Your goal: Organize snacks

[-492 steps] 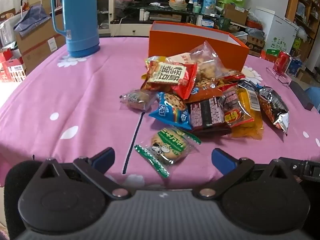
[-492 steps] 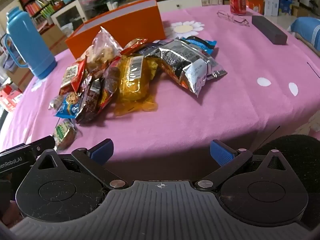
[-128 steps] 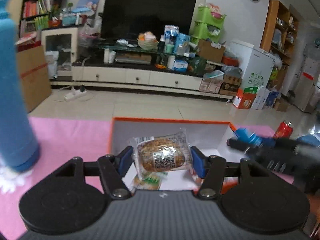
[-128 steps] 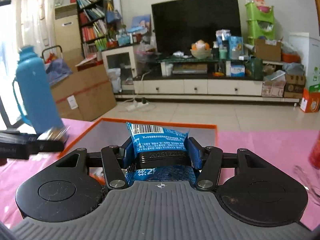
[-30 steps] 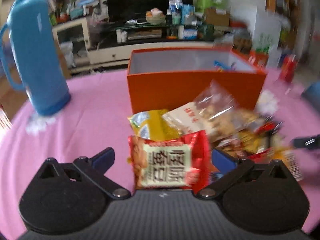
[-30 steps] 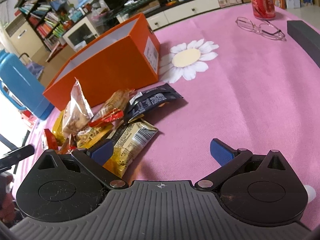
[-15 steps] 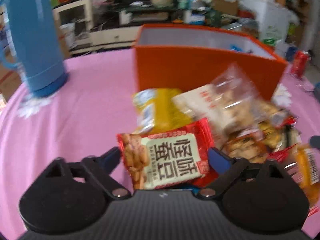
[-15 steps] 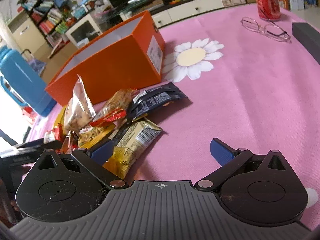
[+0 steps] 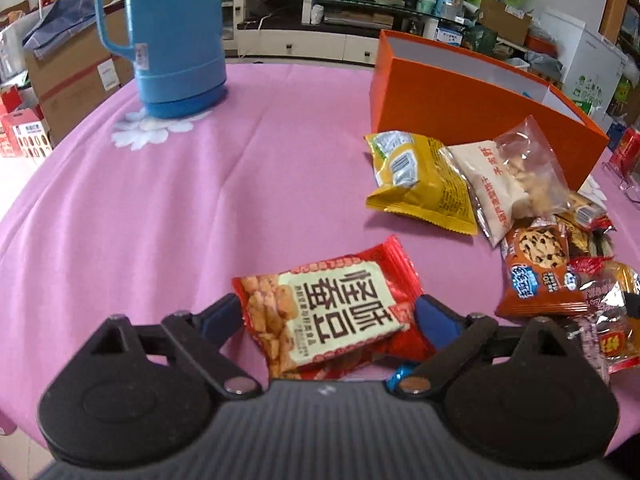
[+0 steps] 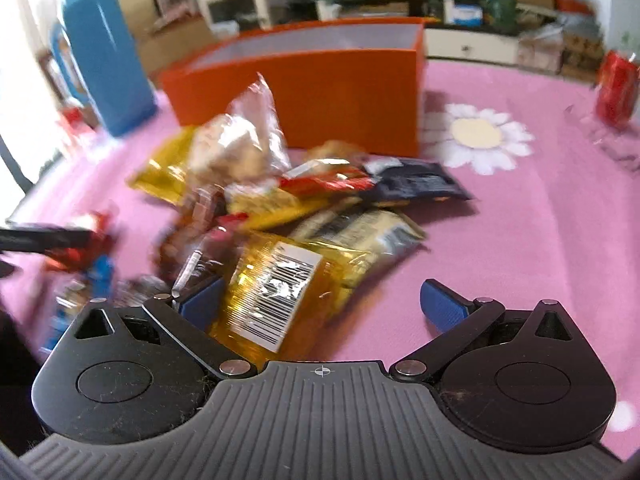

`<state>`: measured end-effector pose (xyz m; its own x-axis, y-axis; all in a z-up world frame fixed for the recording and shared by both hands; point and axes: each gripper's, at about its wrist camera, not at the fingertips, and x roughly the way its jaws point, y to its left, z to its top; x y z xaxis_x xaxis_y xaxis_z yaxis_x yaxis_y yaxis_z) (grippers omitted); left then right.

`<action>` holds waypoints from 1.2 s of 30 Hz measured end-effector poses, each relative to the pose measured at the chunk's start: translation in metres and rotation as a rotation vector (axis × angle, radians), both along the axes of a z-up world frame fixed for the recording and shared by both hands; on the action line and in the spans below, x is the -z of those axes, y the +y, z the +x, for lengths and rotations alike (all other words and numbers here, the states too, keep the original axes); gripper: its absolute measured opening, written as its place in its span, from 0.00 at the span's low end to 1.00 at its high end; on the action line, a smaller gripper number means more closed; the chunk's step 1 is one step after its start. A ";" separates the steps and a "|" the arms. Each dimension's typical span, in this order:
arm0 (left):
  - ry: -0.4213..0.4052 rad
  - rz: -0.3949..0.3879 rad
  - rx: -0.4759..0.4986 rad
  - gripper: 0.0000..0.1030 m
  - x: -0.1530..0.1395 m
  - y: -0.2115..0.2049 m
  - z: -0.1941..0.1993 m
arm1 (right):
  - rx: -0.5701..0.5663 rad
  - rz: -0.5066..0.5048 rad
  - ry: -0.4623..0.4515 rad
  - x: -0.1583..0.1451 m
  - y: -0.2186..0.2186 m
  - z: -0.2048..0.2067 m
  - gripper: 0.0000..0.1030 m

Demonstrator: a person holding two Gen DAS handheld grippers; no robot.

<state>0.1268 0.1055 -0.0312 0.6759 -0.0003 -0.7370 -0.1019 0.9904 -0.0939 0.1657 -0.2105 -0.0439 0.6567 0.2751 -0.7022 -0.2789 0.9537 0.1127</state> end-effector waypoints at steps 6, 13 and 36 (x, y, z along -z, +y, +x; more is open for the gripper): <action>-0.085 -0.064 -0.039 0.97 -0.022 0.006 -0.026 | 0.204 -0.022 0.004 -0.001 -0.045 -0.003 0.81; -0.050 -0.153 0.026 0.99 -0.024 -0.026 -0.066 | 0.204 0.105 -0.005 -0.003 -0.059 -0.006 0.81; 0.107 0.259 0.829 1.00 -0.019 -0.008 0.028 | 0.198 0.205 0.066 0.008 -0.071 0.003 0.81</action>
